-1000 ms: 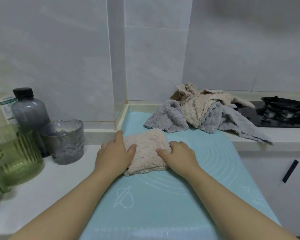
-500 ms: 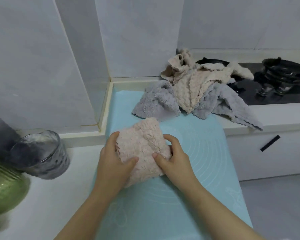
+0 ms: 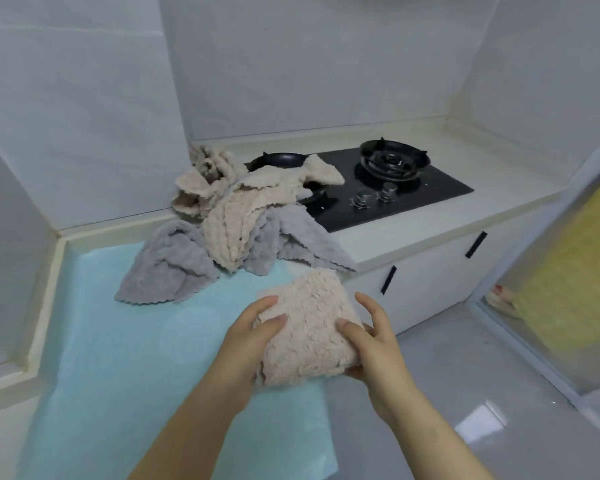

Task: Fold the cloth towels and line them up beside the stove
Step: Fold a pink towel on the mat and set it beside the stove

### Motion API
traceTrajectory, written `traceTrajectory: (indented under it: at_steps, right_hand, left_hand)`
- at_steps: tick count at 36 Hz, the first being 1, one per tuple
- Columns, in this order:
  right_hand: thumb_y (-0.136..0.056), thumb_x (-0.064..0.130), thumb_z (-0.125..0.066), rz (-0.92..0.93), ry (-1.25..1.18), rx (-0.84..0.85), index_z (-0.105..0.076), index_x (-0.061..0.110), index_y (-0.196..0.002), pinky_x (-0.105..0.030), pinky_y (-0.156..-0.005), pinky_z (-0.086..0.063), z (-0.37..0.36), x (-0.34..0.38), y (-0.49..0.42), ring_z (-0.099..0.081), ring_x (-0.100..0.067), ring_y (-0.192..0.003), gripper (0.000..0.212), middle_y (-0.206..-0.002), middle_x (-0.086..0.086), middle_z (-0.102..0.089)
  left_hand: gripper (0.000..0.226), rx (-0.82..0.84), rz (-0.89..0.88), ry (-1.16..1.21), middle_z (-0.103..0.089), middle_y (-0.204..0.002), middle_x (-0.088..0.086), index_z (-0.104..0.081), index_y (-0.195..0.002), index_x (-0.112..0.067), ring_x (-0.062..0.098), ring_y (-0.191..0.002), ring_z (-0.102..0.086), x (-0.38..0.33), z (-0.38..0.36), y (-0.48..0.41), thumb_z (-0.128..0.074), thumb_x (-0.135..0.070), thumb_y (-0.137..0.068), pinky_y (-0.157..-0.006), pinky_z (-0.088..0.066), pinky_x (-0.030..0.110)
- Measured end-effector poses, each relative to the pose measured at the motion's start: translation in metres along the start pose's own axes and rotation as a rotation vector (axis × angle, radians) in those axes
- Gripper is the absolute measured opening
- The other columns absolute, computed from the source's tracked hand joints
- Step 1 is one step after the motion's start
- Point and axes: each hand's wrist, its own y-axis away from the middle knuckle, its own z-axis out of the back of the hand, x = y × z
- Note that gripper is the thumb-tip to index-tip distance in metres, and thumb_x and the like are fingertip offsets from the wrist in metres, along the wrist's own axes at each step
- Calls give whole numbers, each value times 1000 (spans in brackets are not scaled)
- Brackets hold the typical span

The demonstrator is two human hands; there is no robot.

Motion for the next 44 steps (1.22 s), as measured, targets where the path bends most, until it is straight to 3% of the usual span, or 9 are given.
traceTrajectory:
  at_steps: [5, 10, 17, 22, 27, 32, 38, 42, 44]
  right_hand:
    - [-93, 16, -52, 3, -78, -75, -44, 39, -123, -28, -62, -55, 78, 17, -33, -63, -17, -84, 39, -104, 0, -63]
    - [-92, 16, -51, 10, -92, -110, -45, 37, -121, -26, -55, -52, 169, 43, -81, -62, -16, -82, 36, -109, -2, -61]
    - [-92, 14, -50, 28, -102, -113, -47, 35, -117, -26, -55, -52, 275, 86, -149, -60, -15, -83, 32, -104, 0, -59]
    - [-92, 13, -50, 11, -126, -114, -47, 31, -121, -30, -63, -55, 327, 108, -197, -61, -15, -86, 35, -101, 3, -60]
    - [-92, 9, -50, 30, -98, -142, -50, 32, -111, -22, -56, -54, 370, 127, -256, -61, -13, -79, 30, -95, 3, -60]
    - [-92, 10, -51, 82, -16, -186, -46, 33, -112, -19, -57, -54, 410, 153, -343, -61, -12, -81, 31, -96, 3, -59]
    - [-93, 13, -51, 83, 34, -221, -45, 36, -111, -21, -61, -54, 451, 189, -447, -62, -13, -84, 29, -97, 4, -60]
    - [-93, 17, -52, 70, 66, -268, -43, 32, -118, -26, -67, -50, 480, 204, -510, -58, -15, -84, 30, -94, 1, -58]
    - [-94, 19, -51, 32, 66, -282, -42, 29, -122, -26, -65, -48, 495, 203, -538, -55, -14, -84, 32, -95, 3, -55]
  left_hand:
    - [38, 71, -15, -85, -59, -114, 8, -56, -110, -26, 21, -91, -63, 13, -89, -36, -62, 1, -84, -66, -51, 28]
    - [40, 88, -33, -127, -59, -113, 6, -57, -99, -32, 20, -90, -62, 21, -188, -81, -63, 3, -83, -76, -53, 33]
    - [39, 71, -46, -76, -59, -99, -1, -56, -103, -26, 15, -79, -60, 16, -316, -135, -59, 8, -83, -62, -51, 27]
    - [38, 92, -51, -112, -58, -107, 4, -58, -99, -29, 21, -84, -61, 3, -375, -179, -59, 6, -84, -72, -51, 33]
    - [38, 146, -77, -181, -56, -118, 3, -59, -98, -38, 29, -100, -61, -3, -426, -238, -63, -3, -84, -84, -50, 40]
    - [39, 212, -144, -215, -47, -102, -20, -55, -107, -36, 9, -92, -55, -16, -487, -324, -60, -4, -86, -67, -46, 23]
    - [38, 210, -189, -318, -56, -117, 1, -55, -100, -36, 26, -100, -61, -48, -556, -430, -63, -3, -83, -87, -53, 40]
    - [37, 216, -225, -357, -44, -97, -12, -51, -114, -29, -2, -78, -46, -56, -599, -488, -62, -7, -86, -68, -44, 19]
    - [40, 202, -196, -367, -41, -106, -6, -51, -122, -24, 4, -94, -45, -54, -618, -515, -62, -8, -87, -75, -42, 24]
